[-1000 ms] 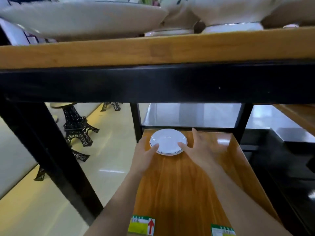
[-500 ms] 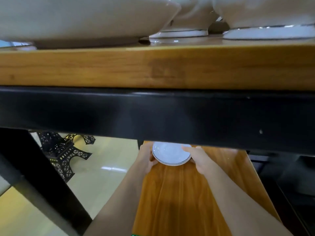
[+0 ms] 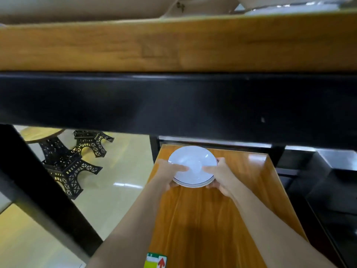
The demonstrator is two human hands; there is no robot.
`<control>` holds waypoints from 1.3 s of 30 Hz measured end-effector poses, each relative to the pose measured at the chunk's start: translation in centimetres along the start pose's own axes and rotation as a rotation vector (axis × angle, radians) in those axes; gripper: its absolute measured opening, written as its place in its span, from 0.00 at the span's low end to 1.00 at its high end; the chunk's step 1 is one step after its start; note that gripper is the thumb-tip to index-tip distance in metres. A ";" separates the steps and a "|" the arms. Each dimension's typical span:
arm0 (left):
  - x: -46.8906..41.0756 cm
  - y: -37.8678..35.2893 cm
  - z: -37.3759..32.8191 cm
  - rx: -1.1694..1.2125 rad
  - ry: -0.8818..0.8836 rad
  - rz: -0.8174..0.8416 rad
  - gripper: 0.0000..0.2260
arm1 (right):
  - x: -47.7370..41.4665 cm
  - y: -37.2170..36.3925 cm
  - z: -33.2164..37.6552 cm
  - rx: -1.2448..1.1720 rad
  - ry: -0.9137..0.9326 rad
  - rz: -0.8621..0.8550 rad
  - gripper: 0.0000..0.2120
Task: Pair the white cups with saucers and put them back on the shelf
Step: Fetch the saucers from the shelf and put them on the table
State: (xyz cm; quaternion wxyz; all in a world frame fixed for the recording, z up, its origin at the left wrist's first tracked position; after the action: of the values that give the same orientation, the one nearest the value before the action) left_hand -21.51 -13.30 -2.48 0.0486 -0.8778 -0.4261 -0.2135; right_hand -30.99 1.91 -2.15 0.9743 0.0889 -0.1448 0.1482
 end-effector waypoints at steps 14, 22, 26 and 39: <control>10.4 2.7 0.9 0.050 -0.296 0.057 0.26 | 10.4 3.8 -2.1 -0.257 0.091 -0.028 0.18; 19.1 3.4 1.8 0.099 -0.357 0.254 0.18 | 21.1 8.9 -2.7 -0.412 0.229 -0.256 0.24; 24.2 2.7 3.3 0.070 -0.414 0.356 0.20 | 27.5 12.5 -5.0 -0.433 0.288 -0.375 0.23; 52.6 -14.1 14.4 -0.096 -0.467 1.028 0.19 | 52.4 36.5 -17.1 -0.640 0.299 -1.007 0.22</control>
State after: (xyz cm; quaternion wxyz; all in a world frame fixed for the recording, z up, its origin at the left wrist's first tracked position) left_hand 1.13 37.76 5.05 0.0106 -0.9975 0.0668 0.0183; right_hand 9.81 53.71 2.63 0.9127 -0.1723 0.0157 -0.3702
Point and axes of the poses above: each hand's wrist, its own x-axis away from the middle knuckle, its own y-axis out of the back of the hand, z = x × y, the point moved 9 cm from there along -x, towards the middle knuckle, and after that the axes turned 12 degrees about -z, right-handed, at the moved point
